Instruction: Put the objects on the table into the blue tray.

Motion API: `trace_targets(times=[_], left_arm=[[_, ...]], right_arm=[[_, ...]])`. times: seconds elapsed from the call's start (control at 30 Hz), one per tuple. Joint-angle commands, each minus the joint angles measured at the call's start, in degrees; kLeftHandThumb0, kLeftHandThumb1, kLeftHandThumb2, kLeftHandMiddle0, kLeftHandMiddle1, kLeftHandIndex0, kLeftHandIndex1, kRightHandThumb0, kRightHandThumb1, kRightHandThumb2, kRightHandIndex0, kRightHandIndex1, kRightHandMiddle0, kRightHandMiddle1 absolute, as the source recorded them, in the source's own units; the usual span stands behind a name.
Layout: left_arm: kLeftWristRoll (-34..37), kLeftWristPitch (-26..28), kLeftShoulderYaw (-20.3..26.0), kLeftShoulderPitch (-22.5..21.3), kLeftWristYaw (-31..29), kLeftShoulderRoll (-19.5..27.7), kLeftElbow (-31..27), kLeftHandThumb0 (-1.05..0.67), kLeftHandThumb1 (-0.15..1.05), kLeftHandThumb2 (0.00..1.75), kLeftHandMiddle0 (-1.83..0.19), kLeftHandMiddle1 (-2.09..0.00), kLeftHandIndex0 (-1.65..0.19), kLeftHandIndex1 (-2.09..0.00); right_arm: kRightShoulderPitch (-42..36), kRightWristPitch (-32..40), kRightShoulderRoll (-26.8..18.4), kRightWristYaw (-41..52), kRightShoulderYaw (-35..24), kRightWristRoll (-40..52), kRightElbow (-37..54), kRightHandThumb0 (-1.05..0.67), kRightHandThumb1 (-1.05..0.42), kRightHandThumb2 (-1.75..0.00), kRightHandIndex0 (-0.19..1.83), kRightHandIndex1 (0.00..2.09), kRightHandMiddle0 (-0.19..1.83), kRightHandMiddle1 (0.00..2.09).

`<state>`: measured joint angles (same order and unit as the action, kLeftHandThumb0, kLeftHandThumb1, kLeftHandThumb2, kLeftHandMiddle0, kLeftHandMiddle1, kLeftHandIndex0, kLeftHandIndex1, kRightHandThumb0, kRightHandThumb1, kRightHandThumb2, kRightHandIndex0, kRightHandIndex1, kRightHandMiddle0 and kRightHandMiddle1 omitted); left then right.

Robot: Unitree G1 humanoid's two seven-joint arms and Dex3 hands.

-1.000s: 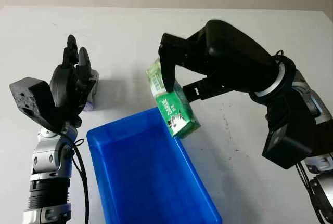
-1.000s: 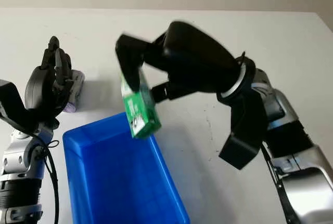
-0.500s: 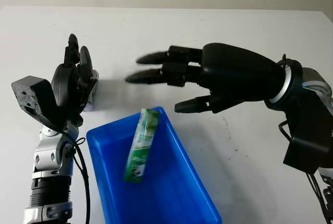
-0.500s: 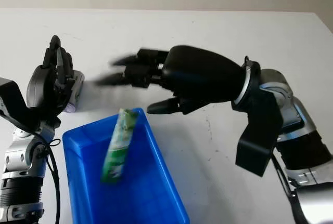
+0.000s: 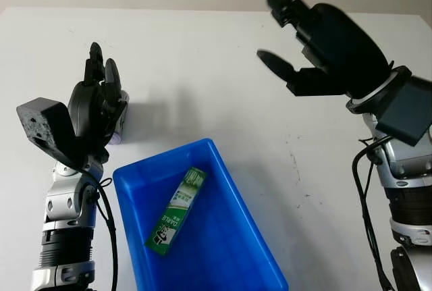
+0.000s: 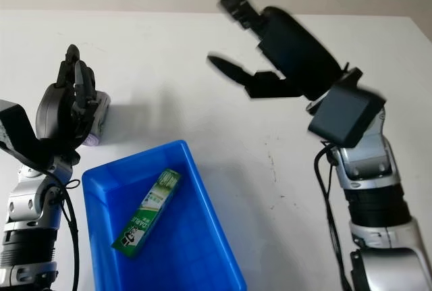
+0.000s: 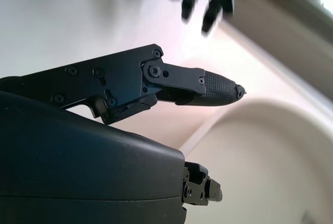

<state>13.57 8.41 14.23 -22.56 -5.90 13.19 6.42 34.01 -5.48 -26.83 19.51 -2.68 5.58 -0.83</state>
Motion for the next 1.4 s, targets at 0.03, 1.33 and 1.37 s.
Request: trace_targets(times=[0.03,1.33,1.37], left_arm=[[-1.5,1.1,0.1,-0.4,0.2,2.1,-1.3,-0.73,1.05,0.67,0.19,0.0,0.19,0.0],[-88.0,-39.2,-40.4,-26.3,25.7,56.3,25.4,-0.05,1.01,0.21,0.09,-0.06,0.08,-0.06],[-92.9,-39.2,-42.6,-28.4,28.2,56.8,26.4,0.01,1.03,0.28,0.1,-0.05,0.09,-0.05]], right_arm=[[-1.7,5.0,2.4,-3.0,-4.1,2.8,-4.5,-0.66,-1.05,-0.6,-0.19,0.0,-0.19,0.0],[-5.8,14.6,8.5,-0.5,-6.6,7.7,-14.4,-0.67,-1.05,-0.64,-0.19,0.0,-0.19,0.0],[-5.8,14.5,8.4,-0.4,-6.5,7.6,-14.5,-0.67,-1.05,-0.64,-0.19,0.0,-0.19,0.0]])
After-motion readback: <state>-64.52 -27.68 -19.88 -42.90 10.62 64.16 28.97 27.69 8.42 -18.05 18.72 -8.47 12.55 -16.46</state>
